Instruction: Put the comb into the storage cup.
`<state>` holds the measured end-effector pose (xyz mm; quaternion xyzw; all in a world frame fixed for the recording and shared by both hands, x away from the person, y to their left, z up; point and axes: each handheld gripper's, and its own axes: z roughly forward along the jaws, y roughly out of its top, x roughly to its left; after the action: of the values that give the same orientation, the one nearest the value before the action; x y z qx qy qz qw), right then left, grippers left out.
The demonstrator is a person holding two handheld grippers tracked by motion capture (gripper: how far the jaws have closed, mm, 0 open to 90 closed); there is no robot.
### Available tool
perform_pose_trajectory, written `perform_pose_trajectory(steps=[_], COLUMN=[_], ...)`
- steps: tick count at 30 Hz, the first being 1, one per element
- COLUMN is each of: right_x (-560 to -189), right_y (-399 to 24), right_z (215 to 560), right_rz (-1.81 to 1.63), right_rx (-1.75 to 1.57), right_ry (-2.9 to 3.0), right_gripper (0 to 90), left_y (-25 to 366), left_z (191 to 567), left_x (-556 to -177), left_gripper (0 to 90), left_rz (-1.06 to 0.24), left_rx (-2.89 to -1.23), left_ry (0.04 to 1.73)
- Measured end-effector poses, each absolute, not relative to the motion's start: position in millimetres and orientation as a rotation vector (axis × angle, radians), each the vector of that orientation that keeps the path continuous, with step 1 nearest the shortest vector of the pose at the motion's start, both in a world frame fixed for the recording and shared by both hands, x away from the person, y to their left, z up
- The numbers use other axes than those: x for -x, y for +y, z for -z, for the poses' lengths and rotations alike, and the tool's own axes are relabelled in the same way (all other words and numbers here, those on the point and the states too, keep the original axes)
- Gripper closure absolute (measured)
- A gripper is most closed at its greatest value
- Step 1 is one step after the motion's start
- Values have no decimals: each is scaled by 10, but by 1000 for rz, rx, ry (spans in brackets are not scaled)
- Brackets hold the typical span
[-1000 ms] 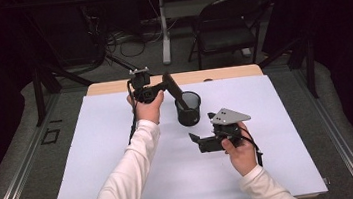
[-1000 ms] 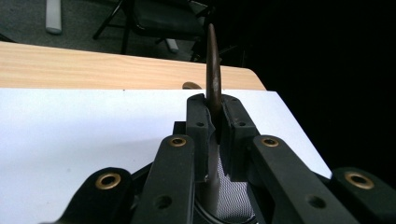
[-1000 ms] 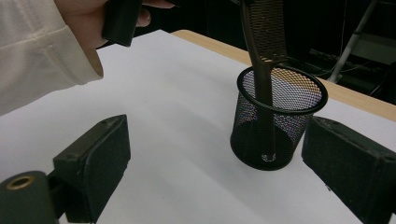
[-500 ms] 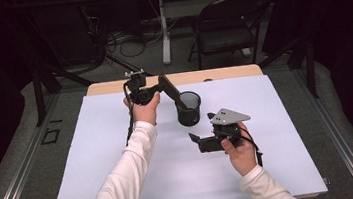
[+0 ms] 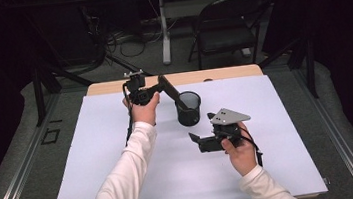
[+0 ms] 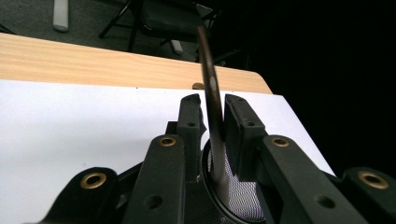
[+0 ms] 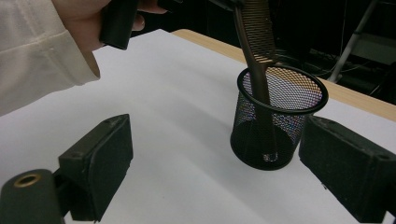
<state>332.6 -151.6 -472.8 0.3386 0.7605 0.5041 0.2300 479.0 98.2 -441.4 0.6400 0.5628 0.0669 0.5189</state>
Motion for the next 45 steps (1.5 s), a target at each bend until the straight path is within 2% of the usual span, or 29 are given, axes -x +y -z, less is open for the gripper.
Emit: perform_pose_trajectory(steps=[8, 21, 32, 40, 45], right_x=[-3329, -3330, -3334, -3340, -3346], right_y=[-1517, -1522, -1532, -1554, -1563], right_z=[4729, 4730, 4733, 4732, 4731], right_rz=[-1385, -1386, -1386, -1386, -1385], right_rx=[-931, -935, -938, -948, -950], right_ry=[2094, 2092, 2091, 2085, 2080], right_gripper=[97, 98, 98, 101, 101], left_y=[990, 1030, 1081, 1144, 1192], left_z=[4404, 4392, 4353, 4318, 4289], left_x=[-4782, -4775, -4762, -4768, -4765], left_gripper=[711, 575, 475, 408, 352], left_rz=[-164, -167, -131, -158, -218], left_rx=[-1524, -1494, -1420, -1392, -1406], left_ry=[1353, 1353, 1344, 1311, 1278])
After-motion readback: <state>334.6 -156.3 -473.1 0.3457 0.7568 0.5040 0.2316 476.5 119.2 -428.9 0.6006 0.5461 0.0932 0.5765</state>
